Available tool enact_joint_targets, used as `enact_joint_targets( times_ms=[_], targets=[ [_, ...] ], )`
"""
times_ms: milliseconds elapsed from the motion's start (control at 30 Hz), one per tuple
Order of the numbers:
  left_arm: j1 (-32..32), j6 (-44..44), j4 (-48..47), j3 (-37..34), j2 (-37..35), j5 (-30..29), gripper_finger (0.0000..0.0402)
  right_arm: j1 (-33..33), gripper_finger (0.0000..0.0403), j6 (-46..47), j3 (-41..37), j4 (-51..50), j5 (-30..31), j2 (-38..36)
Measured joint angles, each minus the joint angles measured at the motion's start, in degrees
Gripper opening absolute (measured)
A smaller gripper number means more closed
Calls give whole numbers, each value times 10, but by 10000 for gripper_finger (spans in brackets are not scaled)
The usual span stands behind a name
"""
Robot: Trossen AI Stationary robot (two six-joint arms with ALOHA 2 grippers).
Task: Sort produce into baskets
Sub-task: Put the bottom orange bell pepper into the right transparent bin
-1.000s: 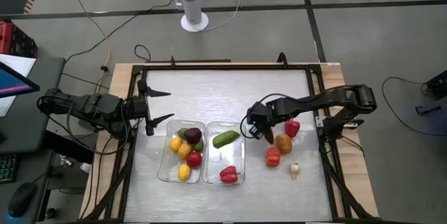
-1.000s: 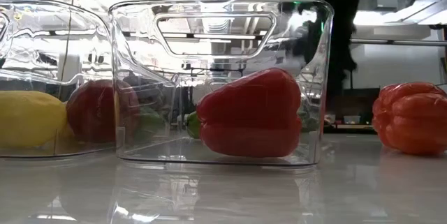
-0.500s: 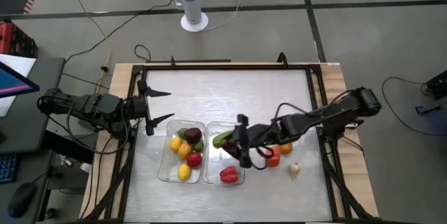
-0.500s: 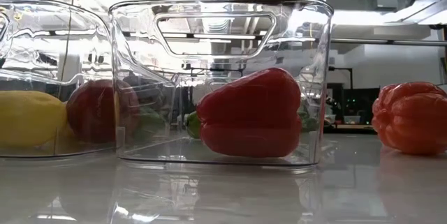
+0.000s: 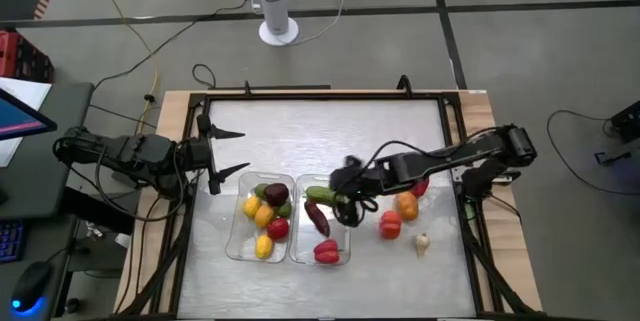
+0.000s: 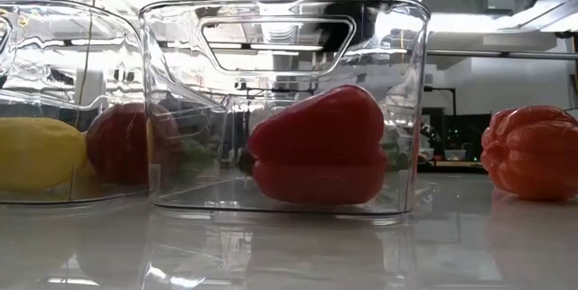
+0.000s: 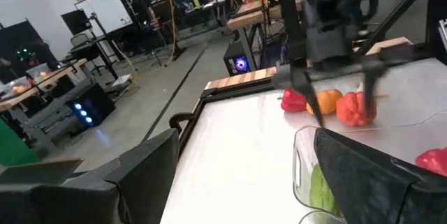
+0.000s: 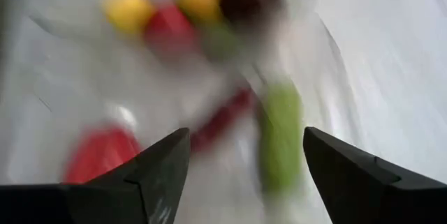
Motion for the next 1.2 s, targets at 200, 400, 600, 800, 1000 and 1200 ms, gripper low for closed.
enact_joint_targets(
  times_ms=[200, 400, 600, 800, 1000, 1200],
  targets=[
    [0, 0, -1, 0, 0, 0, 320, 5, 309, 173, 6, -311, 48, -42],
    [0, -6, -1, 0, 0, 0, 320, 32, 310, 237, -36, -340, -54, -59],
    [0, 2, 0, 0, 0, 0, 320, 75, 326, 254, -32, -315, -56, -52],
    [0, 24, 10, 0, 0, -1, 320, 88, 374, 394, -32, -323, -54, -52],
    [0, 26, 28, 0, 0, 11, 320, 86, 394, 591, -32, -360, -67, -51],
    [0, 16, 29, 0, 0, 11, 320, 126, 385, 728, -32, -360, -68, -51]
  ],
)
